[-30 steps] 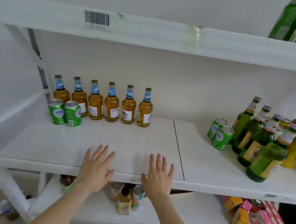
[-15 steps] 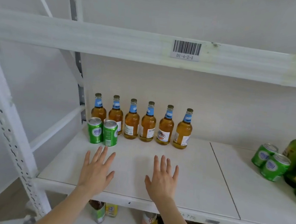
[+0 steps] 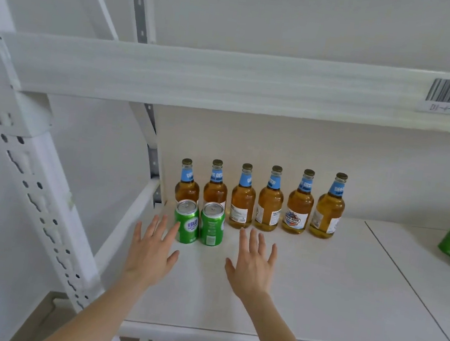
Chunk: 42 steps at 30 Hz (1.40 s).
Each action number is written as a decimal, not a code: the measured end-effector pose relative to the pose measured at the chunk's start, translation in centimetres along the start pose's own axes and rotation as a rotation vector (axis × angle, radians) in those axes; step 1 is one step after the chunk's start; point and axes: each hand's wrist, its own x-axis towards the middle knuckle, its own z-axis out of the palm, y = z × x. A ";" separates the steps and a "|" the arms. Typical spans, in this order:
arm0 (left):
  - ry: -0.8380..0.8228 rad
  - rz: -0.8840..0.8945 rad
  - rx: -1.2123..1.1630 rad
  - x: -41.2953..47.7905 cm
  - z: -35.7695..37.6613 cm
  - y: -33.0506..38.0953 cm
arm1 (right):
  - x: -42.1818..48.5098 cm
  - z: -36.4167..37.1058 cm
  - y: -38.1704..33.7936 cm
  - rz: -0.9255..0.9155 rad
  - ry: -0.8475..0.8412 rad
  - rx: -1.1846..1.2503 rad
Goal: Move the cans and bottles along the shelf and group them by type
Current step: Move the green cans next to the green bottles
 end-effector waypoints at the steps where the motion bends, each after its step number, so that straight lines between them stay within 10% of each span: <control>1: 0.006 0.006 -0.001 0.6 0.2 -0.8 | 0.4 0.2 -0.9 0.010 0.006 0.011; 13: 0.069 -0.051 -0.276 7.3 3.5 -1.8 | 6.6 2.9 -4.2 0.066 0.003 0.208; 27: -0.134 -0.177 -1.272 10.6 4.2 -1.5 | 10.4 4.6 -3.2 0.137 -0.212 1.150; 42: -0.132 -0.369 -1.415 5.5 3.2 -1.2 | 5.0 2.5 -2.9 0.343 -0.215 1.277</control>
